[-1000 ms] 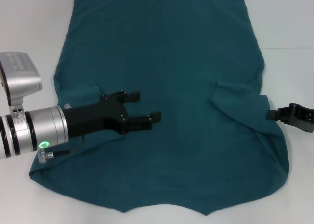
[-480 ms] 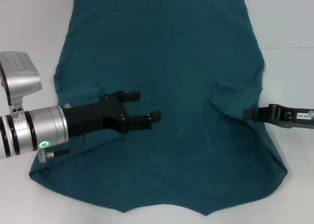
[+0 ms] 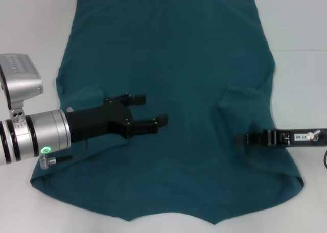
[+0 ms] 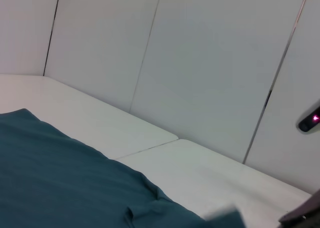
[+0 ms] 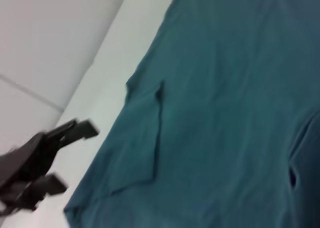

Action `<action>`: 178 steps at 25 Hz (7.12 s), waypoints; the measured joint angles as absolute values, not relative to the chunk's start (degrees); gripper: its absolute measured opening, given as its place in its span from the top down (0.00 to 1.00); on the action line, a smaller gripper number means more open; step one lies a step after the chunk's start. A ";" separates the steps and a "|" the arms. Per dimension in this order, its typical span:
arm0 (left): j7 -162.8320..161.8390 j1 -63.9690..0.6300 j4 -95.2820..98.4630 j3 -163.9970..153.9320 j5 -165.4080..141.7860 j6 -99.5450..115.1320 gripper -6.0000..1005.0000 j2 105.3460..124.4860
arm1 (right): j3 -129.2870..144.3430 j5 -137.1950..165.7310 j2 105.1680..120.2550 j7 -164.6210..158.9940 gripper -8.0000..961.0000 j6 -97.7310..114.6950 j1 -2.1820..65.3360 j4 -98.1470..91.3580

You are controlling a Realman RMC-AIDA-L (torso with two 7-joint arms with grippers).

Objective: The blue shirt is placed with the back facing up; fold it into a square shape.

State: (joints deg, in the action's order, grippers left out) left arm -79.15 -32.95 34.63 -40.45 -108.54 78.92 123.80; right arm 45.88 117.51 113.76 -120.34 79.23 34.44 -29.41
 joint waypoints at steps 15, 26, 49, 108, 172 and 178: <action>-81.44 -32.72 35.09 -39.02 -108.32 78.43 0.07 123.63 | 37.85 116.72 112.98 -116.58 0.34 82.88 34.17 -29.61; -92.95 -28.32 40.90 -38.91 -109.95 76.44 0.07 122.66 | 36.75 113.90 115.95 -110.36 0.07 78.68 35.24 -29.54; -103.89 -17.99 52.35 -25.87 -124.98 84.46 0.07 121.92 | 36.21 113.16 116.49 -109.60 0.06 78.31 36.21 -29.53; -105.85 -18.97 52.23 -23.62 -136.47 86.57 0.08 121.70 | 36.21 113.11 115.93 -109.86 0.06 78.63 35.25 -29.00; -111.47 -22.93 52.38 -25.28 -138.64 84.38 0.98 120.78 | 36.42 120.79 111.77 -118.72 0.07 80.85 33.20 -29.61; -111.53 -23.07 52.31 -24.92 -137.46 84.82 0.98 120.76 | 36.21 126.50 109.80 -122.08 0.07 83.22 32.02 -29.77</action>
